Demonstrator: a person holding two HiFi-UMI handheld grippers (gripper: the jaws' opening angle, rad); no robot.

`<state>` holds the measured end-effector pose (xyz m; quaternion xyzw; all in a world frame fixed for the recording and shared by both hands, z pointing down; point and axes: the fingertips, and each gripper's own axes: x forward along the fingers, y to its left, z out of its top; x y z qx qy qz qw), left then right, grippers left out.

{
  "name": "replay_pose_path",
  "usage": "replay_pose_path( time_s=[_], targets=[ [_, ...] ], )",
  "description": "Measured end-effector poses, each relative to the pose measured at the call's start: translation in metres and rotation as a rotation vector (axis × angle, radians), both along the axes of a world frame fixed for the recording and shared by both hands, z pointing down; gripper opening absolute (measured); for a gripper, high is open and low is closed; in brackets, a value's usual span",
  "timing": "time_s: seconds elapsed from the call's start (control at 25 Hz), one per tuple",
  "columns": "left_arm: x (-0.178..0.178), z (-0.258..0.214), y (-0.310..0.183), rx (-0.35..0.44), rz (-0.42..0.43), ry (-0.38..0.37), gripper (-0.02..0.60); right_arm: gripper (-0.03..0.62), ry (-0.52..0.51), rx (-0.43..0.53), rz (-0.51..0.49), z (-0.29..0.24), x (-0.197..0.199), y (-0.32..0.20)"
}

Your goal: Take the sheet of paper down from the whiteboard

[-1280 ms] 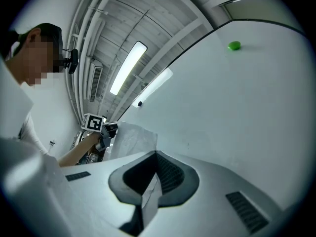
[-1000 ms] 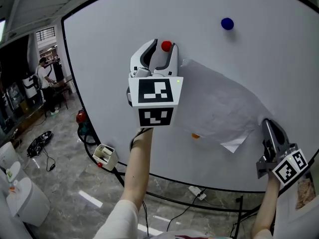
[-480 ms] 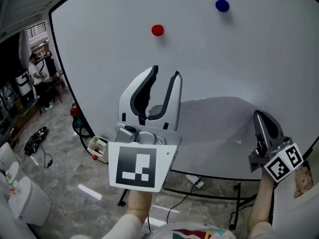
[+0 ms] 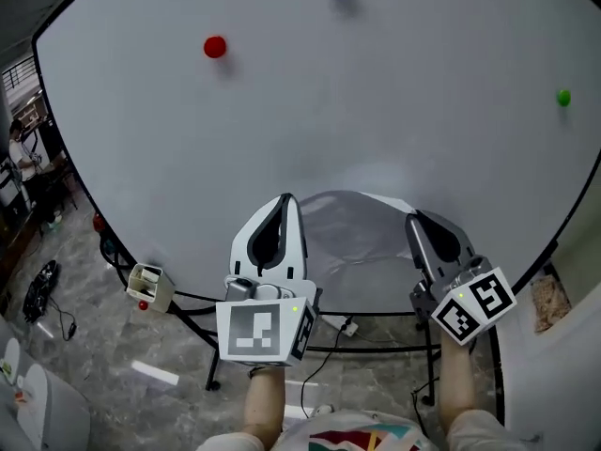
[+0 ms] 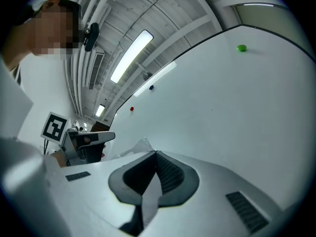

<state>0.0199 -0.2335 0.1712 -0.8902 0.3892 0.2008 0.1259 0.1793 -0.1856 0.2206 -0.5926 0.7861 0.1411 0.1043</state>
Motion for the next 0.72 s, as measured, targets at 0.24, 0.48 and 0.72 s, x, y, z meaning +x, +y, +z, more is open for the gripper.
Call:
replay_pose_path(
  time_s=[0.24,0.48,0.72],
  targets=[
    [0.03,0.038,0.004,-0.074,0.061,-0.048,0.043,0.014,0.017,-0.018,0.025,0.013,-0.004,0.001],
    [0.039,0.044,-0.001,-0.097,0.074,-0.068,0.043,0.014,0.032,-0.017,0.04,0.015,-0.008,0.002],
    [0.039,0.046,-0.008,-0.087,0.086,-0.065,0.043,0.014,0.027,-0.013,0.055,0.016,-0.006,0.001]
  ],
)
